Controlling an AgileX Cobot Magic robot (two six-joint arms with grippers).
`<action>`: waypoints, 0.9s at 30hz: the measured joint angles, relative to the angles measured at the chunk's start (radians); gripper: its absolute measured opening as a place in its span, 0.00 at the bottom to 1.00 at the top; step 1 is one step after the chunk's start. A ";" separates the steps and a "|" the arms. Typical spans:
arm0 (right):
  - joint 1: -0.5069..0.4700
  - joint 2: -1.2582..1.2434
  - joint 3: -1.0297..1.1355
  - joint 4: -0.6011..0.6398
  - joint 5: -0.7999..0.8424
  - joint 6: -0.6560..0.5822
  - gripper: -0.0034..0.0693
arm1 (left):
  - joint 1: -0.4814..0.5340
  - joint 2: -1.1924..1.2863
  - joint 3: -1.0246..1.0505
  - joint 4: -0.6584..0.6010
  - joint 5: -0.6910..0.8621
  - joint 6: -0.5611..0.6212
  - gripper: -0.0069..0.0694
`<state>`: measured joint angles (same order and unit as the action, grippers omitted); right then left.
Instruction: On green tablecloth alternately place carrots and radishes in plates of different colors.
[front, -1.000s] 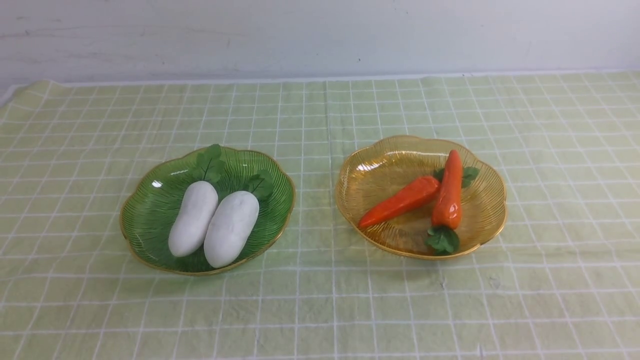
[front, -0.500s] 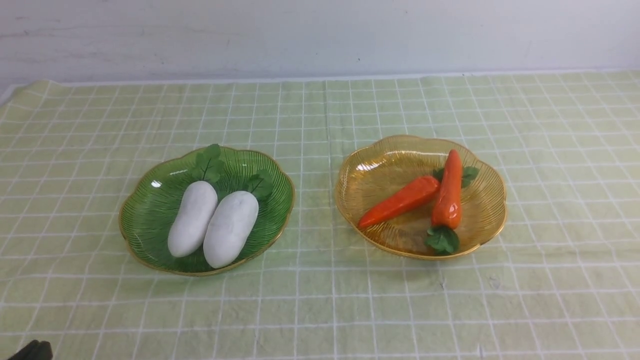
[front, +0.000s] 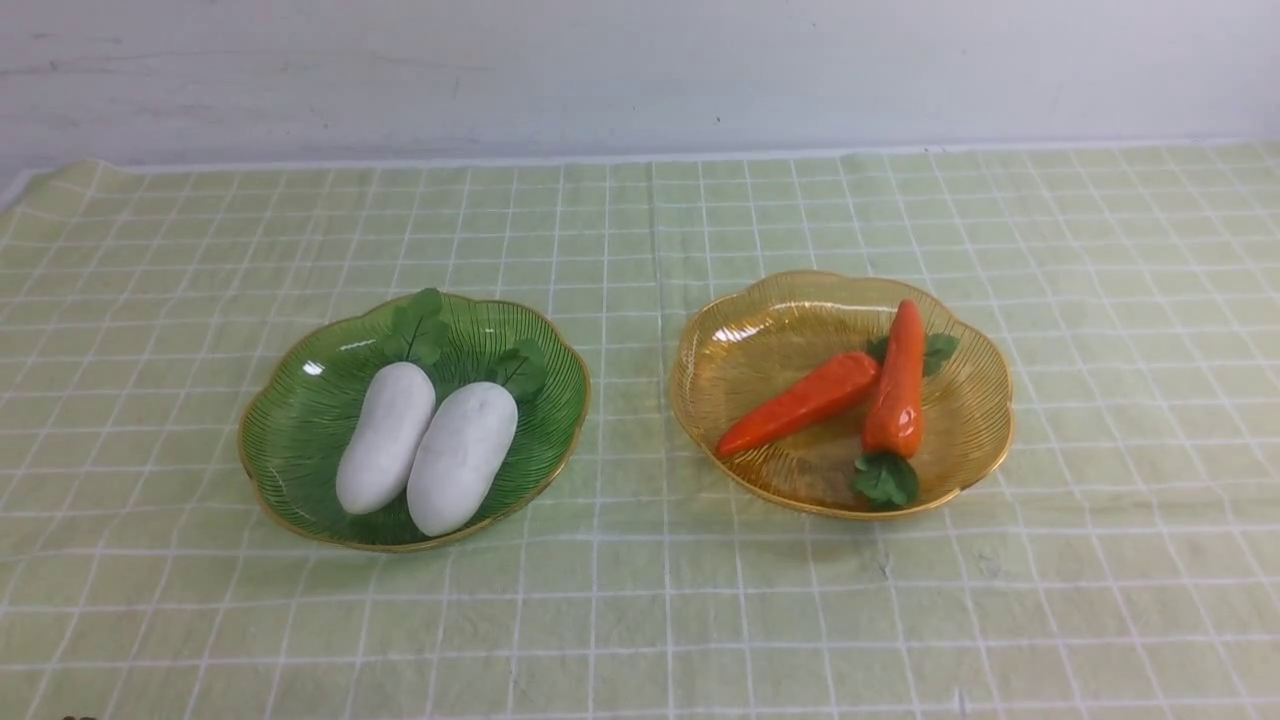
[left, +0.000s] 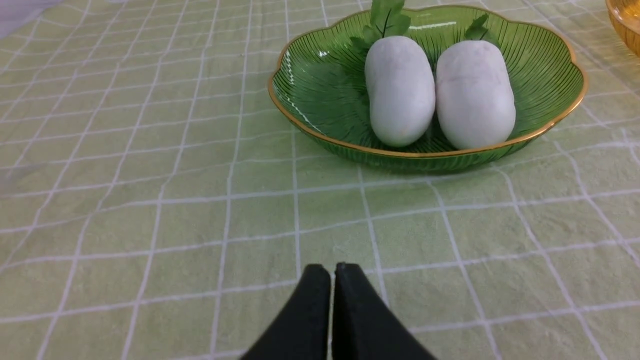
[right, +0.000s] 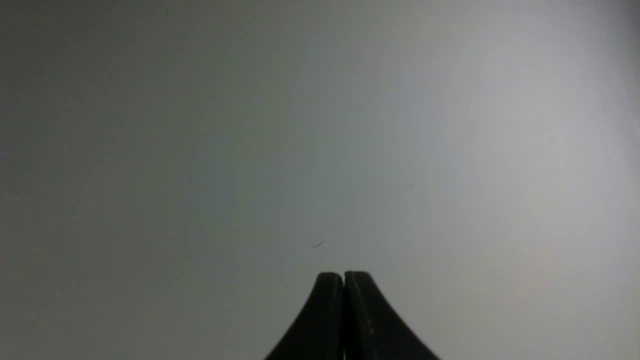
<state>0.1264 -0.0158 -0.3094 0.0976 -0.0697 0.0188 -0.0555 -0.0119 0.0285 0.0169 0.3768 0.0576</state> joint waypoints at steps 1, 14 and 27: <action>0.000 0.000 0.000 0.000 0.000 0.000 0.03 | 0.000 0.000 0.000 0.000 0.001 0.000 0.08; 0.000 0.000 0.000 0.000 0.000 0.000 0.03 | 0.000 0.000 0.000 0.000 0.004 0.012 0.08; -0.011 0.000 0.028 -0.088 0.037 -0.118 0.03 | 0.000 0.000 0.000 -0.001 0.005 0.015 0.08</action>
<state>0.1157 -0.0160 -0.2817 0.0097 -0.0328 -0.0989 -0.0555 -0.0119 0.0285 0.0161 0.3818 0.0722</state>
